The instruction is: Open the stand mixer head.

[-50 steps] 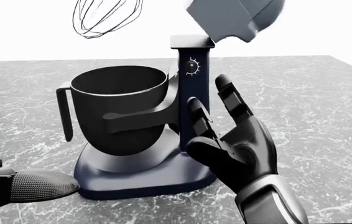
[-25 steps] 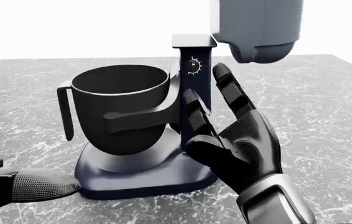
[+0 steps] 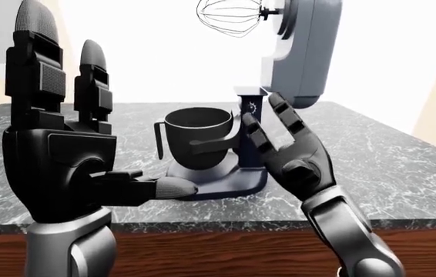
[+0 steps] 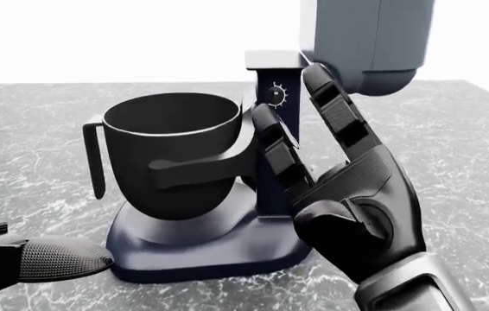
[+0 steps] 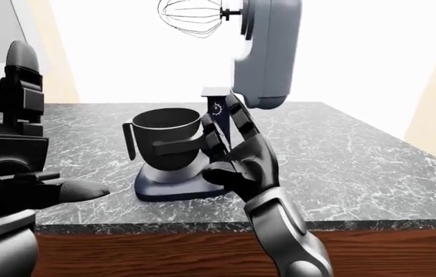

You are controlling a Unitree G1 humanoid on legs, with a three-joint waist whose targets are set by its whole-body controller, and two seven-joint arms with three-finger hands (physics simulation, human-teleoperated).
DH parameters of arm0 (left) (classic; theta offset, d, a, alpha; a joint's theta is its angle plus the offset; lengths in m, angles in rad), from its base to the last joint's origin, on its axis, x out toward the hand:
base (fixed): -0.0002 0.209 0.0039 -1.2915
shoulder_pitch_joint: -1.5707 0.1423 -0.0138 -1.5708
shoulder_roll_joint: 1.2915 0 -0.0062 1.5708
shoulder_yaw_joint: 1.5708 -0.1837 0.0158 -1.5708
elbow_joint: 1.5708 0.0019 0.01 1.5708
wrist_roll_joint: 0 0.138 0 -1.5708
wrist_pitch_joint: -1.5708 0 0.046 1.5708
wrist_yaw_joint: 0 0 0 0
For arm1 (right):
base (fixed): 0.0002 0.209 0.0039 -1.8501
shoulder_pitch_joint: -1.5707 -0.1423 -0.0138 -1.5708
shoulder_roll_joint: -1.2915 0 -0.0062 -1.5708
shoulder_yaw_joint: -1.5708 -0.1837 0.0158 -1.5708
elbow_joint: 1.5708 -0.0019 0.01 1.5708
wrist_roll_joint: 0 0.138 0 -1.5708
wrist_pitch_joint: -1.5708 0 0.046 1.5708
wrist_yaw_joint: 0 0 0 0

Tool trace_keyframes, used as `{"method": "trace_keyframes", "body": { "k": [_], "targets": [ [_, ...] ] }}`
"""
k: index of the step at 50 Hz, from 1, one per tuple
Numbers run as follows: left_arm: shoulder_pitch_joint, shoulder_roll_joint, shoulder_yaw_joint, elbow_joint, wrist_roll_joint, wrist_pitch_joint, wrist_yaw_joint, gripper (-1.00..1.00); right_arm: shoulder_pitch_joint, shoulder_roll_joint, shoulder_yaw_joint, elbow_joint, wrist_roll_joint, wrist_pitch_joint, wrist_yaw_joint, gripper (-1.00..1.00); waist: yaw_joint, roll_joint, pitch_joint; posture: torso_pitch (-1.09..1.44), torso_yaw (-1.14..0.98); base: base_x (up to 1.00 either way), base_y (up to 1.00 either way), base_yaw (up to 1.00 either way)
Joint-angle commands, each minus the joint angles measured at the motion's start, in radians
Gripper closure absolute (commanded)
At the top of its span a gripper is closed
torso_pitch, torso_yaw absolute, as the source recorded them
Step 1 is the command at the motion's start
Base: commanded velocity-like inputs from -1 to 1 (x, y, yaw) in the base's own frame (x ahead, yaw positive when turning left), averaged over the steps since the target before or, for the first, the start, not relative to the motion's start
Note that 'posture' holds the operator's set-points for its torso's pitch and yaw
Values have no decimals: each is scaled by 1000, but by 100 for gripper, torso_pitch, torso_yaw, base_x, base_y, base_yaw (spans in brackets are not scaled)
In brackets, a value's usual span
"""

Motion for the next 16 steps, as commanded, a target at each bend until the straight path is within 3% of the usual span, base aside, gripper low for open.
{"method": "trace_keyframes", "body": {
  "k": [1, 16],
  "targets": [
    [-20, 3, 1, -12, 0, -14, -1, -100, -22, -2, -5, -15, 12, -19, 4, -100, 0, 2, 6, -54, 0, 0, 0, 0],
    [-26, 7, 4, -14, -7, -7, 5, -100, -20, -3, 2, -11, 15, -22, 5, -100, -3, 1, 6, -54, 0, 0, 0, 0]
  ]
}}
